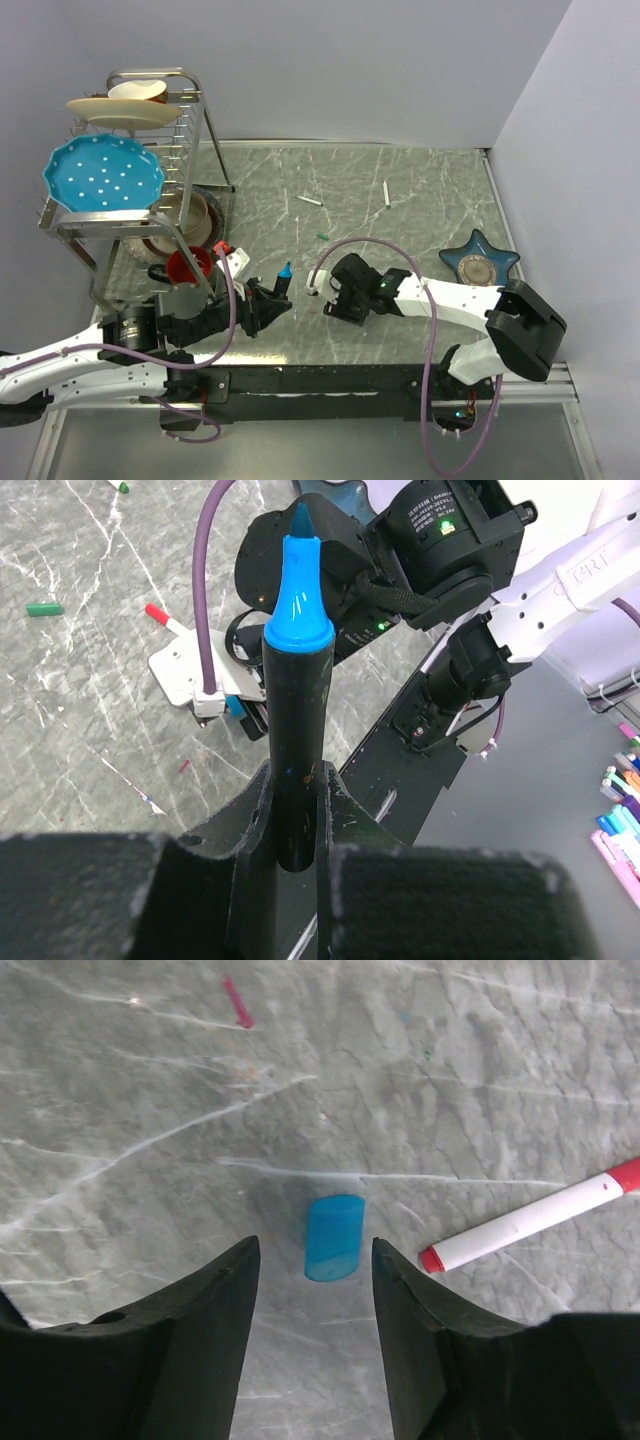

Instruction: Insert the pens into the pen caps

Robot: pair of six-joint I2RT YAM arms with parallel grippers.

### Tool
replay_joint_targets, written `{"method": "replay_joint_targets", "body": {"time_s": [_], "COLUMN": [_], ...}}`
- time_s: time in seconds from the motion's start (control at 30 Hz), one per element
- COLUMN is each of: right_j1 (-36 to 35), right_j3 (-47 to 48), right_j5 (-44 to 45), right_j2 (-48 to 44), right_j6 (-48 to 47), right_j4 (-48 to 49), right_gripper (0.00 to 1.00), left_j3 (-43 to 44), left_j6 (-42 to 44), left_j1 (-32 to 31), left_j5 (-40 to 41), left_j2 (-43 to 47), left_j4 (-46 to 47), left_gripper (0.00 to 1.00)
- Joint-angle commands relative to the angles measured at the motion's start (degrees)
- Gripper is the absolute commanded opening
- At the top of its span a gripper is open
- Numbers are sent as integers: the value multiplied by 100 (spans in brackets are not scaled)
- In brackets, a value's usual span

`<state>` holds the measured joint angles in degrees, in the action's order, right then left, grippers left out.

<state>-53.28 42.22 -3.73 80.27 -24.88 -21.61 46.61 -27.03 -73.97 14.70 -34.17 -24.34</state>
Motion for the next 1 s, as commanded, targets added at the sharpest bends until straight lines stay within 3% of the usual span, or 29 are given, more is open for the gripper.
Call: {"method": "replay_joint_targets", "body": {"time_s": [0.0,0.1,0.23,0.37,0.5,0.67,0.97], "right_j1": [-42,-86,-122,-113,-113,-104,19], "right_j3": [15,-55,-310,-512,-171,418,832], "right_j5": [364,268,364,170,759,539,391], "right_j2": [-124,-729,-1503,-1848,-1261,-234,419], "right_j6": [97,343,1395,1557,1539,1197,845], "right_j4": [174,332,981,939,448,-282,-582], "right_gripper": [57,59,63,64,64,63,64], "left_j3": [41,6,15,15,-3,15,15], "left_j6": [110,92,75,92,101,119,101], "left_j1": [-47,-56,-82,-117,-117,-135,-144], "left_j5": [-64,-90,-73,-107,-178,-143,-37], "left_j2": [51,95,156,174,174,130,113], "left_j4": [219,245,219,245,298,254,210], "left_gripper": [1,1,1,1,1,1,1]}}
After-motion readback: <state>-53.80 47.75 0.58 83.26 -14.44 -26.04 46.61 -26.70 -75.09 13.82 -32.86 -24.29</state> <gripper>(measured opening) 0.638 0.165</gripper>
